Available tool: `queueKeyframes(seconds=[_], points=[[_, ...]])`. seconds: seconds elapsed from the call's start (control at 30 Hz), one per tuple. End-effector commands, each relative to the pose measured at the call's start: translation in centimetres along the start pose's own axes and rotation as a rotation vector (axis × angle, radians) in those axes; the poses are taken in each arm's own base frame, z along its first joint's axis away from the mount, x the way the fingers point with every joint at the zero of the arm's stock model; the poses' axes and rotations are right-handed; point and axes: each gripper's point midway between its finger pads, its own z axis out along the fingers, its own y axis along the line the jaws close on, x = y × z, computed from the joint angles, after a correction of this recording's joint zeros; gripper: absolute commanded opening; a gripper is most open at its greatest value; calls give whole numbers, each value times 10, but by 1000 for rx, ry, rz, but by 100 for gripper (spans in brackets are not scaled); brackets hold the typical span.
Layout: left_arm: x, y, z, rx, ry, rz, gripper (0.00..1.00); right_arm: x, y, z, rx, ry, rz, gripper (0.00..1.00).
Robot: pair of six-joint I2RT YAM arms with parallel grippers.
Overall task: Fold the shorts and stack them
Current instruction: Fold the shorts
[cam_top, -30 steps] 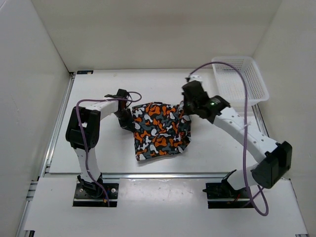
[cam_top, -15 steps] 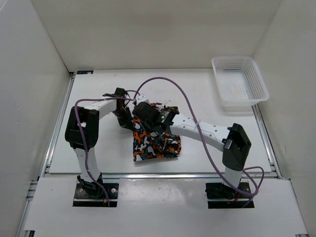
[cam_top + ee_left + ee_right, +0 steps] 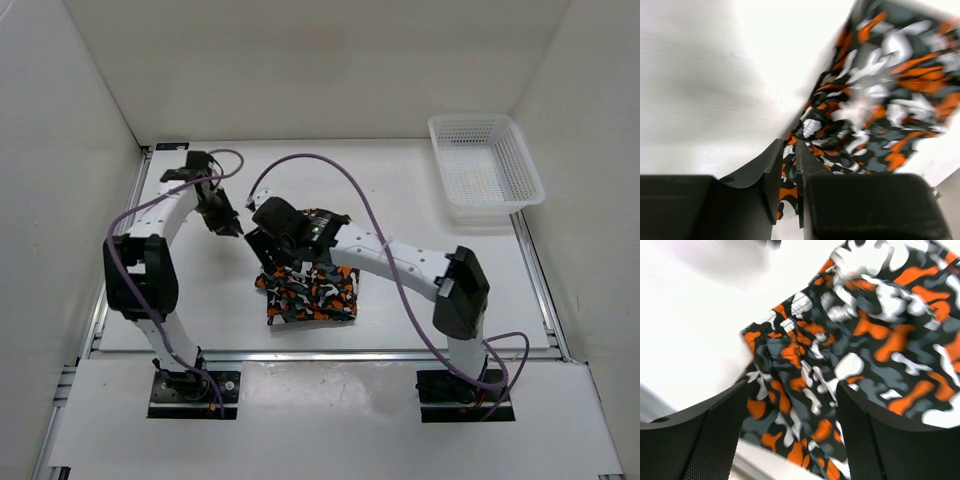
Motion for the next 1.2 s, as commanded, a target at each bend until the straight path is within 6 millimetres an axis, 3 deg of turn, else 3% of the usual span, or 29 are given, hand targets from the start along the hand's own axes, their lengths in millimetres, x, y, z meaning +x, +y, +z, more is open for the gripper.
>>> queueKeyframes(seconds=[0.0, 0.03, 0.07, 0.1, 0.13, 0.17, 0.23, 0.27, 0.33, 0.47, 0.53, 0.57, 0.6, 0.63, 0.73, 0.77, 0.87, 0.93, 0.97, 1.0, 1.03, 1.1, 1.13, 1.17], points=[[-25, -8, -65, 34, -152, 44, 28, -52, 6, -80, -108, -179, 24, 77], [-29, -9, -81, 43, -180, 51, 27, -56, -1, -99, -112, -213, 55, 70], [-30, -11, -87, 48, -191, 64, 26, -44, -9, -97, -98, -189, 70, 61], [-30, -12, -90, 53, -200, 67, 17, -43, -17, -108, -96, -203, 96, 46], [-23, -22, -92, 73, -195, 94, 12, -37, -30, -106, -75, -190, 151, 31], [-17, -31, -96, 104, -187, 125, 10, -16, -38, -94, -61, -136, 173, 11], [0, -56, -92, 152, -157, 193, 10, -2, -67, -85, -22, -95, 286, 1], [8, -63, -85, 171, -141, 193, 10, 16, -76, -75, -17, -42, 318, 1], [24, -83, -69, 192, -98, 231, 10, 24, -99, -64, -19, -15, 416, 1], [40, -96, -29, 158, -26, 263, 10, 34, -140, -33, 26, 6, 504, 1], [38, -97, -14, 143, -19, 269, 10, 34, -163, -10, 55, 39, 532, 1], [45, -91, 4, 120, 19, 286, 10, 37, -173, 9, 60, 71, 540, 1], [47, -88, 13, 109, 34, 283, 10, 39, -177, 19, 60, 90, 538, 1], [47, -83, 27, 84, 51, 277, 10, 54, -186, 41, 80, 144, 555, 1], [53, -70, 49, 37, 99, 273, 10, 61, -190, 66, 72, 194, 587, 1], [50, -72, 52, 40, 95, 274, 10, 74, -195, 82, 87, 235, 615, 1], [46, -84, 57, 63, 102, 284, 10, 75, -205, 94, 126, 243, 667, 1], [36, -101, 39, 117, 61, 321, 10, 60, -222, 82, 165, 204, 707, 1], [31, -111, 19, 148, 18, 333, 10, 51, -223, 74, 162, 179, 715, 1], [20, -123, 0, 171, -33, 357, 12, 40, -228, 63, 163, 148, 722, 6], [15, -127, -14, 174, -62, 371, 16, 17, -233, 37, 172, 75, 717, 12], [10, -127, -49, 144, -109, 390, 23, 2, -251, 6, 243, 6, 683, 27], [0, -136, -72, 161, -161, 422, 32, -16, -257, -26, 250, -66, 672, 45], [3, -132, -86, 137, -166, 427, 36, -21, -265, -43, 272, -98, 667, 56]])
